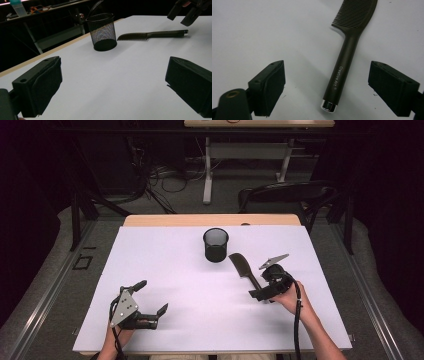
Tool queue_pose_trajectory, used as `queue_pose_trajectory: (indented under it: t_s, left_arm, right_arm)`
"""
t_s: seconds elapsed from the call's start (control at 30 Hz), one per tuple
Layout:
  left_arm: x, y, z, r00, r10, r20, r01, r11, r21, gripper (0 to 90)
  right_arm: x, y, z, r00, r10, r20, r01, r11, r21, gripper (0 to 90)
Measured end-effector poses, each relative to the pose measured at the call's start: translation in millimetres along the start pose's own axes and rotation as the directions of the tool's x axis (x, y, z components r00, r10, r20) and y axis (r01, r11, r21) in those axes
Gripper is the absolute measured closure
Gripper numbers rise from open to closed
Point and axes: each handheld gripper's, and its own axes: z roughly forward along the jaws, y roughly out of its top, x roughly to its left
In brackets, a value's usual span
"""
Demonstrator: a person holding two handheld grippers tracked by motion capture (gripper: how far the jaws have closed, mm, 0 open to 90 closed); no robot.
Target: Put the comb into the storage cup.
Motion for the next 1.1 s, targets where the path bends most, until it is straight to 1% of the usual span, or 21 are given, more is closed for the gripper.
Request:
queue_pose_trajectory:
  t_s: [0.2, 0.27, 0.33, 0.43, 0.5, 0.67, 0.7, 0.73, 0.77, 0.83, 0.87, 0.97, 1.0, 1.1]
  left_arm:
    - [-0.1, 0.0, 0.0, 1.0000, -0.004, -0.001, 0.004, 1.0000, -0.002, 0.7]
    - [-0.1, -0.1, 0.1, 1.0000, -0.006, -0.002, 0.006, 1.0000, -0.001, 0.7]
    - [0.0, -0.2, 0.4, 1.0000, -0.008, -0.002, 0.008, 1.0000, -0.001, 0.7]
    - [-0.1, -0.5, 1.1, 0.9998, -0.018, 0.001, 0.018, 0.9998, -0.005, 0.7]
    - [0.1, -0.5, 1.7, 0.9999, -0.017, 0.002, 0.017, 0.9998, -0.002, 0.7]
    - [0.1, -0.5, 1.1, 0.9998, -0.021, 0.001, 0.021, 0.9998, -0.007, 0.7]
    - [0.1, -0.5, 1.1, 0.9998, -0.021, 0.001, 0.021, 0.9998, -0.007, 0.7]
    - [0.3, -0.3, 0.4, 0.9998, -0.019, 0.003, 0.019, 0.9998, -0.009, 0.7]
    - [0.3, -0.1, 0.1, 0.9998, -0.019, 0.004, 0.019, 0.9998, -0.011, 0.7]
    - [-0.1, 0.1, -0.1, 0.9998, -0.018, 0.007, 0.018, 0.9997, -0.014, 0.6]
    - [-0.4, 0.2, -0.2, 0.9998, -0.019, 0.008, 0.019, 0.9997, -0.015, 0.7]
    - [-0.7, 0.5, -0.5, 0.9998, -0.018, 0.011, 0.019, 0.9997, -0.016, 0.7]
    - [-0.8, 0.7, -0.9, 0.9998, -0.016, 0.013, 0.016, 0.9997, -0.017, 0.6]
    - [-0.5, 0.8, -1.1, 0.9998, -0.017, 0.013, 0.017, 0.9997, -0.018, 0.7]
  right_arm:
    - [0.6, 3.4, 1.7, 0.9999, 0.006, 0.014, -0.006, 1.000, -0.003, 5.6]
    - [0.9, 4.2, 2.4, 0.9997, 0.010, 0.020, -0.010, 1.000, -0.006, 5.0]
    - [0.8, 6.6, 3.0, 0.9993, 0.026, 0.027, -0.026, 1.000, 0.001, 4.1]
    - [-1.2, 8.9, 4.1, 0.9988, 0.028, 0.040, -0.029, 1.000, 0.005, 3.6]
    - [-2.6, 10.5, 4.9, 0.9979, 0.050, 0.043, -0.050, 0.999, 0.002, 2.8]
    - [-6.4, 14.2, 8.4, 0.9955, 0.080, 0.050, -0.082, 0.996, 0.030, 0.4]
    - [-7.2, 15.5, 9.2, 0.9954, 0.080, 0.054, -0.082, 0.996, 0.042, 0.2]
    - [-7.8, 16.7, 10.5, 0.9951, 0.083, 0.055, -0.085, 0.996, 0.040, 0.0]
    - [-8.5, 18.7, 10.9, 0.9951, 0.081, 0.058, -0.084, 0.995, 0.059, 0.0]
    - [-9.6, 22.3, 13.1, 0.9944, 0.088, 0.059, -0.092, 0.993, 0.071, 0.0]
    - [-10.4, 24.7, 13.7, 0.9945, 0.085, 0.062, -0.090, 0.992, 0.091, 0.0]
    - [-12.6, 30.6, 17.6, 0.9930, 0.099, 0.066, -0.105, 0.990, 0.098, 0.0]
    - [-13.4, 32.5, 18.5, 0.9924, 0.101, 0.070, -0.109, 0.988, 0.112, 0.0]
    - [-15.2, 36.8, 22.4, 0.9904, 0.116, 0.076, -0.125, 0.984, 0.129, 0.4]
